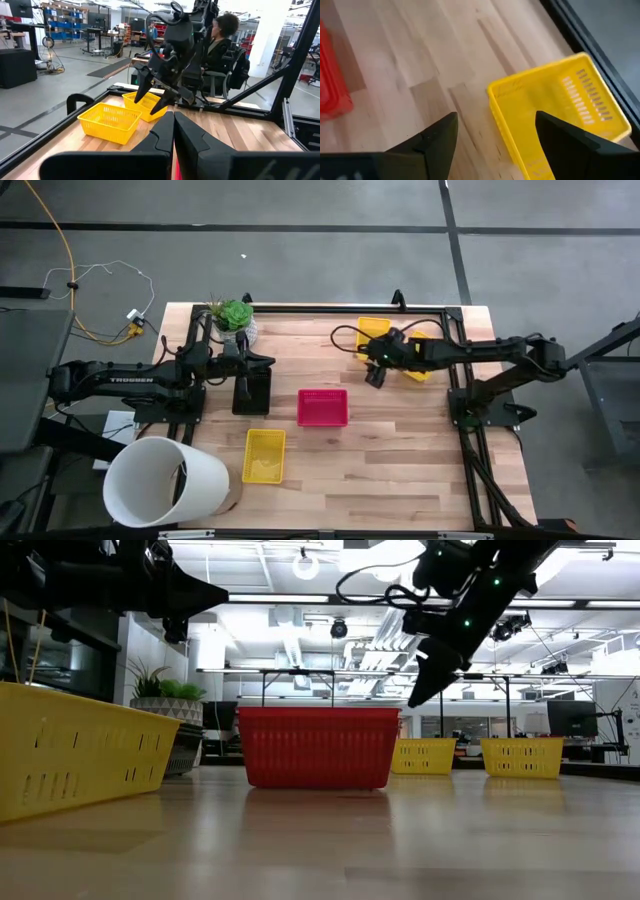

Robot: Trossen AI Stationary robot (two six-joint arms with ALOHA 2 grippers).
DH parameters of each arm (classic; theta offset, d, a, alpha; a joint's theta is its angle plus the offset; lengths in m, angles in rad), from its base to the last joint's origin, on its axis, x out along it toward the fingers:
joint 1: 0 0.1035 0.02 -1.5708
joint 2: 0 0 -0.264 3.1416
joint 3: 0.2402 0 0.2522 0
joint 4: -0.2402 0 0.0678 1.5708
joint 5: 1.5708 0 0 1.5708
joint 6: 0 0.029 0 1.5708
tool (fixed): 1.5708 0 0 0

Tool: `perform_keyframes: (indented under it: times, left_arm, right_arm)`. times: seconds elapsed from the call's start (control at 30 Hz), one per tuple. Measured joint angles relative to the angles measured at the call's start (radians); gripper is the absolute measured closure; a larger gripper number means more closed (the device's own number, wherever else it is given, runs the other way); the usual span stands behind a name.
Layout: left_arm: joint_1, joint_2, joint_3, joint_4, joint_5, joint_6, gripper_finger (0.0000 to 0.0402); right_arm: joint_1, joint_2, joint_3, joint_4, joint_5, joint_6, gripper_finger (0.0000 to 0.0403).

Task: Stack baskets by color
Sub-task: Stack the bottom yellow bin into the top left yellow bin

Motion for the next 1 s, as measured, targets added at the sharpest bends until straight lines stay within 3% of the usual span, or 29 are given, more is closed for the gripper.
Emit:
perform_keyframes:
  times: [0.5, 0.6, 0.77, 1.0]
  left_arm:
    - [-0.002, 0.000, 0.000, -0.048, 0.005, -0.015, 0.0401]
    - [-0.040, 0.010, 0.034, -0.156, 0.028, 0.045, 0.0401]
    - [-0.118, 0.062, 0.111, -0.287, -0.140, 0.136, 0.0398]
    - [-0.181, 0.142, 0.217, -0.409, -0.190, 0.151, 0.0351]
  right_arm:
    - [-0.016, 0.034, -0.003, -0.086, 0.005, -0.036, 0.0148]
    - [-0.016, 0.045, -0.003, -0.085, 0.005, -0.043, 0.0148]
    - [-0.016, 0.046, -0.003, -0.085, 0.012, -0.049, 0.0148]
    - [-0.016, 0.045, -0.003, -0.114, 0.012, -0.069, 0.0148]
